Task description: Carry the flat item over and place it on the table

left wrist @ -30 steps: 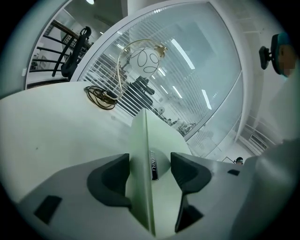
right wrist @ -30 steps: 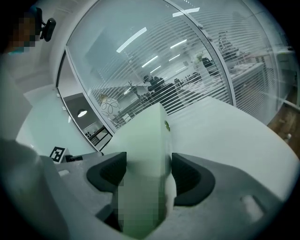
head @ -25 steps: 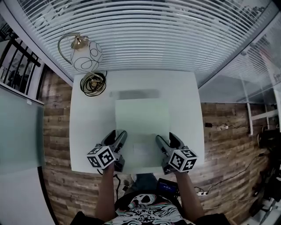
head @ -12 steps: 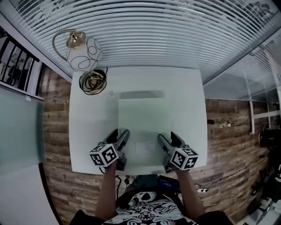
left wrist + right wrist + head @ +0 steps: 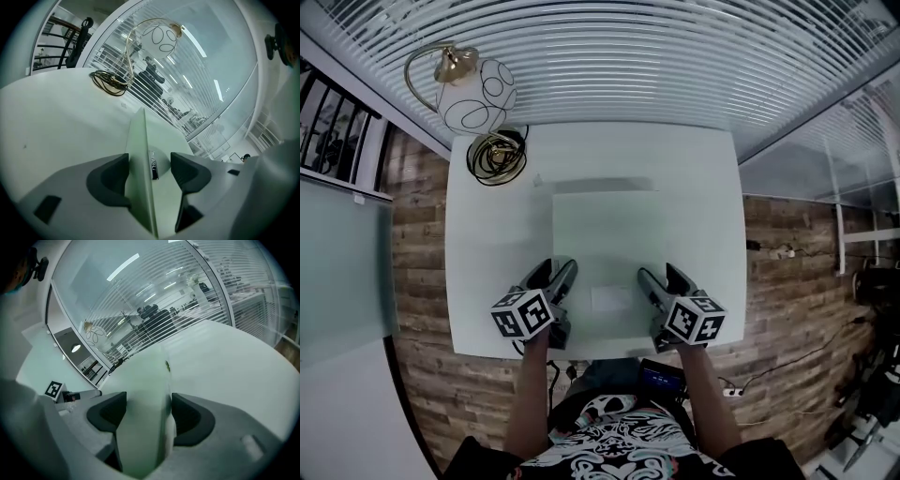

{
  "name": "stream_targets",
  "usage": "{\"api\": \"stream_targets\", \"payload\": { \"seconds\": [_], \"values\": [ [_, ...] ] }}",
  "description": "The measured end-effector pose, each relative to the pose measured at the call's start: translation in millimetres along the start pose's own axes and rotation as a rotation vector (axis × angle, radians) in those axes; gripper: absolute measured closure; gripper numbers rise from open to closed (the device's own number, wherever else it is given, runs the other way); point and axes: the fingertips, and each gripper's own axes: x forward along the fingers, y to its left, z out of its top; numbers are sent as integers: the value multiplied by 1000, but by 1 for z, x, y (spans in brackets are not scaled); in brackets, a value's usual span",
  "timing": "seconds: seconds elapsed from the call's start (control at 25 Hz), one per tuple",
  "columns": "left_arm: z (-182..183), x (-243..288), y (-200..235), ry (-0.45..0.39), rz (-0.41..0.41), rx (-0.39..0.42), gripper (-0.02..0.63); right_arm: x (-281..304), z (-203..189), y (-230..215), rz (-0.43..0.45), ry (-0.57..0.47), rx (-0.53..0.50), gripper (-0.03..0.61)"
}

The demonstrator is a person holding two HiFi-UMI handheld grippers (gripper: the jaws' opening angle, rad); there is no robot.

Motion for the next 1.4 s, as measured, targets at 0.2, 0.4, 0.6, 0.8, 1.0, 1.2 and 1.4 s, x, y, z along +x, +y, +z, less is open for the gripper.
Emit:
{"api": "stream_targets", "payload": {
  "seconds": [0.2,0.4,0.6,0.8,1.0,1.2,1.4],
  "values": [
    [0,2,1,8,8,4,344,2,1,-1,-3,4,-7,287],
    [0,2,0,13,5,20,344,1,2,-1,2,4,-10,287],
    [1,2,1,8,18,25,344,1,4,1,-6,-8,-39,287],
    [1,3,0,14,41,44,344,-4,7,7,-43,-16,-217,287],
    [11,-5,-5,-31,97,142,344,-11,20,14,-51,-88,-277,287],
    [25,-15,-23,-94,82,197,344,-22,34,23,-36,-151,-321,302],
    [44,-28,-44,-177,21,236,471,-25,40,35,26,-172,-287,446]
  ]
}}
